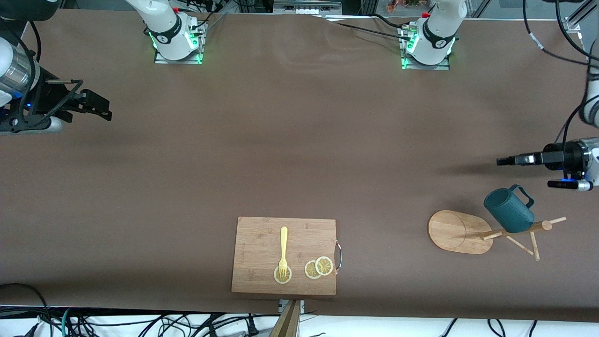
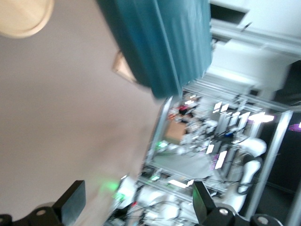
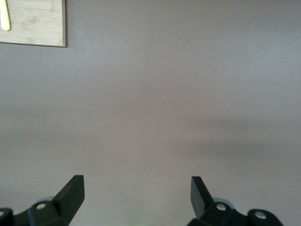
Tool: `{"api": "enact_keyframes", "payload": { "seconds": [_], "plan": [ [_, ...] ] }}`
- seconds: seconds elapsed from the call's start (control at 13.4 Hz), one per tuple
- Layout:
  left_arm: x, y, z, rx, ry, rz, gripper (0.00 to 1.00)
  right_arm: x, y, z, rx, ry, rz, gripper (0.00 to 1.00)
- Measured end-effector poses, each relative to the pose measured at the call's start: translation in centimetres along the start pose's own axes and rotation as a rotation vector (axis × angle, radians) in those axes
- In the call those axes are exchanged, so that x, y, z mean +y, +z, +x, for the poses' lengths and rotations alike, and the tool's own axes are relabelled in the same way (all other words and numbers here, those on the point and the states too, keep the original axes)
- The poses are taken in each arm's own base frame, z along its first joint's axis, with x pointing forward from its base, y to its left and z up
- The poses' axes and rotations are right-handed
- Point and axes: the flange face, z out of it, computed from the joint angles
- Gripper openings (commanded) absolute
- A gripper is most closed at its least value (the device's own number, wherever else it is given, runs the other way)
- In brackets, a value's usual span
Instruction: Pass cup and hang on rack
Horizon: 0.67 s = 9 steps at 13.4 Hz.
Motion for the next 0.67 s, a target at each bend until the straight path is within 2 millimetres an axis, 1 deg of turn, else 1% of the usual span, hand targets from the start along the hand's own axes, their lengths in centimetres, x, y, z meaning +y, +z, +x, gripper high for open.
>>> {"api": "enact_keyframes", "payload": {
  "seconds": [0.15,0.22,0.3,0.37,0.45,0.52,0.67],
  "plan": [
    [1.6,-0.7,-2.3,-0.085,-0.006,0.167,1.0,0.0,0.0,0.0,0.0,0.0,0.0,1.0],
    [2.3,-0.8,-3.1,-0.12,-0.009,0.248,1.0,0.0,0.0,0.0,0.0,0.0,0.0,1.0],
    [3.3,-0.6,-3.6,-0.154,-0.005,0.324,1.0,0.0,0.0,0.0,0.0,0.0,0.0,1.0],
    [4.9,0.2,-3.8,-0.187,0.008,0.407,1.0,0.0,0.0,0.0,0.0,0.0,0.0,1.0],
    [7.2,1.4,-3.4,-0.208,0.011,0.498,1.0,0.0,0.0,0.0,0.0,0.0,0.0,1.0],
    [10.0,3.1,-3.0,-0.211,-0.003,0.589,1.0,0.0,0.0,0.0,0.0,0.0,0.0,1.0],
    [16.2,7.6,-2.1,-0.19,-0.017,0.809,1.0,0.0,0.0,0.0,0.0,0.0,0.0,1.0]
  ]
}}
